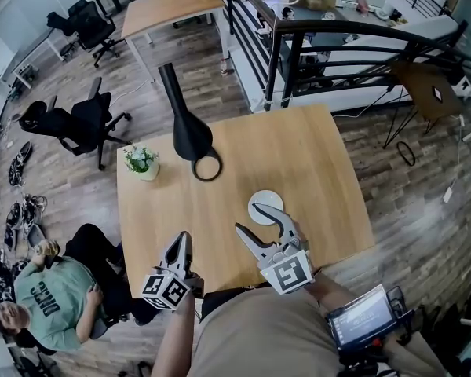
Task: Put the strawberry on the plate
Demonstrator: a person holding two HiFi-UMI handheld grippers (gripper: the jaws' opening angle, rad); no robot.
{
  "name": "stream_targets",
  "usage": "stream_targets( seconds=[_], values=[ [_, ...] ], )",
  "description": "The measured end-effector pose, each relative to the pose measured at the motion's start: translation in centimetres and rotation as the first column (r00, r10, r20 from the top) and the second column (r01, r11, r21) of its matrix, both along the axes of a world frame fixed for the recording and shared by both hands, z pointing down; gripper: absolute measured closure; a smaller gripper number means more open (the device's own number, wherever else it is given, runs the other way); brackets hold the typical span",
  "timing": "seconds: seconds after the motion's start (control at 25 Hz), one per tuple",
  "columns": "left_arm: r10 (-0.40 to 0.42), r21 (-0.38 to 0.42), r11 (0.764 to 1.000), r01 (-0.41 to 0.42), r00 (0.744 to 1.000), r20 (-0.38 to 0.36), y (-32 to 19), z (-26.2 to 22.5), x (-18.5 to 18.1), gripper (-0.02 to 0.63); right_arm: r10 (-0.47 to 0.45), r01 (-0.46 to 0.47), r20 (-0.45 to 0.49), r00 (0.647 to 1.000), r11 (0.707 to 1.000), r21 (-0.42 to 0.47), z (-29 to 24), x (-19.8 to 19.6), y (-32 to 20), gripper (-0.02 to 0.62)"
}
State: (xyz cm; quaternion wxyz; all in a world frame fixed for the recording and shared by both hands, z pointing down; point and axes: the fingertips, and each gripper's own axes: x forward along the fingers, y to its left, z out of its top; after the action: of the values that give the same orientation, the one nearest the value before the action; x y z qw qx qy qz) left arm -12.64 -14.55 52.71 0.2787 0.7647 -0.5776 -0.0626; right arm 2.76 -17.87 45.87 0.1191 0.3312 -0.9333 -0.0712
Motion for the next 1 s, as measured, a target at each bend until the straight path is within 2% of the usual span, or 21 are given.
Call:
stream_targets(
  seconds=[0.16,0.28,0.56,1.0],
  values=[
    [-0.011,-0.008,1.0,0.011,1.0,0.001,0.6,0.2,-0.3,0.604,0.002,-0.002,-0.009,1.0,1.0,-0.019,0.4,-0.1,0.1,0.373],
    [-0.02,-0.014,1.0,0.02,1.0,0.008,1.0,0.2,-0.5,0.604,0.013,-0.014,-0.027,1.0,0.999,-0.039,1.4,0.0,0.0,0.414],
    [-0.023,-0.021,1.0,0.023,1.0,0.007,1.6,0.6,-0.4,0.604,0.008,-0.01,-0.022,1.0,0.997,-0.071,2.6,-0.2,0.1,0.446],
    [-0.007,-0.039,0.999,0.005,0.999,-0.037,3.0,1.0,0.5,0.604,0.029,-0.027,0.017,0.999,0.993,-0.115,2.6,0.7,0.8,0.446]
  ],
)
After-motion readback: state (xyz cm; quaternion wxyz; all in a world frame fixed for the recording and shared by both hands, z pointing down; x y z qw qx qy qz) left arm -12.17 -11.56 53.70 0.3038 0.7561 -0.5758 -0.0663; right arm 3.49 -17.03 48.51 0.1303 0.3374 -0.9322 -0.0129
